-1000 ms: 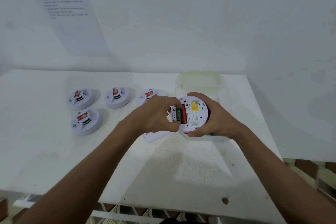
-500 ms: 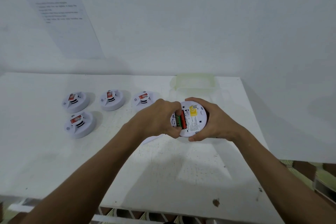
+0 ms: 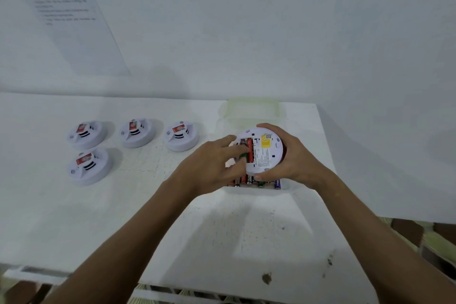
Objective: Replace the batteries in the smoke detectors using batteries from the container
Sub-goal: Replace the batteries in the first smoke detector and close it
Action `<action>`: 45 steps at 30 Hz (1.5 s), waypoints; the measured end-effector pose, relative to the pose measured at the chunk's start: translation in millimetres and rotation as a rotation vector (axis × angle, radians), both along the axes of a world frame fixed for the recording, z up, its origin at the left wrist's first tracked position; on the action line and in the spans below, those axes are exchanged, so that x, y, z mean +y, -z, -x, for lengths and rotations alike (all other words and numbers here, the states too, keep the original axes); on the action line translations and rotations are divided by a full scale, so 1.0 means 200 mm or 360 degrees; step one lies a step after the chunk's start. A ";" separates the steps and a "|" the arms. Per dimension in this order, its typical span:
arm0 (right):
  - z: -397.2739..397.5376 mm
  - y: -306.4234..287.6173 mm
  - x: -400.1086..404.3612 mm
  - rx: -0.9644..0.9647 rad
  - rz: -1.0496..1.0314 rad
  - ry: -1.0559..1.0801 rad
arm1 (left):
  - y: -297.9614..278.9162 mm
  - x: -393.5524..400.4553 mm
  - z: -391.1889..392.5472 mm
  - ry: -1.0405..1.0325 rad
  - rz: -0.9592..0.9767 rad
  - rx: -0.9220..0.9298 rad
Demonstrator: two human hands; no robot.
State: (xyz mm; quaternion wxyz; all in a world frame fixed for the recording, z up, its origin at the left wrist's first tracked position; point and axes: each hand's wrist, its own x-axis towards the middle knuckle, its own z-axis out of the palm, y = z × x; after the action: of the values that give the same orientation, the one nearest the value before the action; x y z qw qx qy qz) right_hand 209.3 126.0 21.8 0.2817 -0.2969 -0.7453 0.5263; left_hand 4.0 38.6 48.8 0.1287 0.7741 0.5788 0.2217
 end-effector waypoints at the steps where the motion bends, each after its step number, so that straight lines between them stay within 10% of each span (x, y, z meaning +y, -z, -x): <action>1: -0.01 0.00 0.01 0.0008 -0.0010 0.0018 | 0.00 0.01 -0.01 -0.0059 0.0015 -0.0090; 14: -0.07 -0.02 0.06 0.0040 -0.0008 0.0277 | -0.15 0.25 0.03 -0.0541 0.0022 -0.0856; 37: -0.10 0.04 0.15 0.0006 0.0101 0.0306 | 0.08 0.72 0.19 -0.0236 0.0831 0.0200; 45: -0.10 0.03 0.14 -0.0005 0.0082 0.0313 | 0.10 0.68 0.18 -0.0355 0.0692 0.0157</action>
State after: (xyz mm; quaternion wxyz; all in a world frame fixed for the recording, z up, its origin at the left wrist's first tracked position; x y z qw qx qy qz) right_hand 228.9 153.9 16.0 0.3231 -0.3765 -0.6992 0.5148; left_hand -31.6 175.2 28.2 0.2386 0.6694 0.7004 0.0668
